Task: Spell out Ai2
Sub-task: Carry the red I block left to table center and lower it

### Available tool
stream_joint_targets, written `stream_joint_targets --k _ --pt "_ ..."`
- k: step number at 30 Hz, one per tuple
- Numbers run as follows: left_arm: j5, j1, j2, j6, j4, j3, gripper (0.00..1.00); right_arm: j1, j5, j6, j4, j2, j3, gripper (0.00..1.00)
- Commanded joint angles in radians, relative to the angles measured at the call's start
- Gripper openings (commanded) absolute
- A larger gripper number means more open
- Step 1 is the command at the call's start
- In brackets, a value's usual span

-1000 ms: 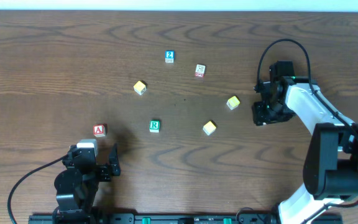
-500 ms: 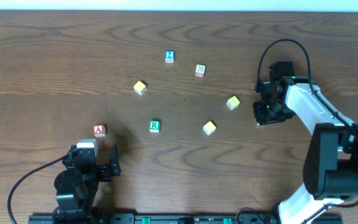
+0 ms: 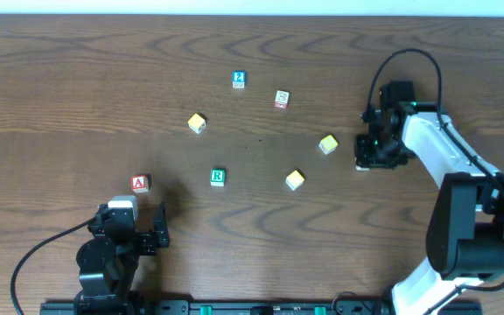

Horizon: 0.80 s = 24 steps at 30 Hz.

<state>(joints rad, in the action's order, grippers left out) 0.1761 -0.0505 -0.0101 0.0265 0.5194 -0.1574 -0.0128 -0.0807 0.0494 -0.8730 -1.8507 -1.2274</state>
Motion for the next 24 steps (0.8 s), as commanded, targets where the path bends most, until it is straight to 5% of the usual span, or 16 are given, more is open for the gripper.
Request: stream_joint_targets --k 1,8,16,24 --pt "-0.006 -0.002 0.005 -0.001 0.000 0.014 0.95 -0.041 -0.026 0.103 -0.037 -0.006 -0.144 0.01" --pt "-0.006 -0.002 0.005 -0.001 0.000 0.014 0.95 -0.217 0.092 0.267 -0.068 -0.006 -0.386 0.01" --pt "-0.006 -0.002 0.005 -0.001 0.000 0.014 0.95 -0.471 0.171 0.528 -0.010 -0.045 -0.397 0.02" --pt "-0.006 -0.002 0.005 -0.001 0.000 0.014 0.95 -0.545 0.155 0.587 -0.008 -0.181 -0.397 0.02"
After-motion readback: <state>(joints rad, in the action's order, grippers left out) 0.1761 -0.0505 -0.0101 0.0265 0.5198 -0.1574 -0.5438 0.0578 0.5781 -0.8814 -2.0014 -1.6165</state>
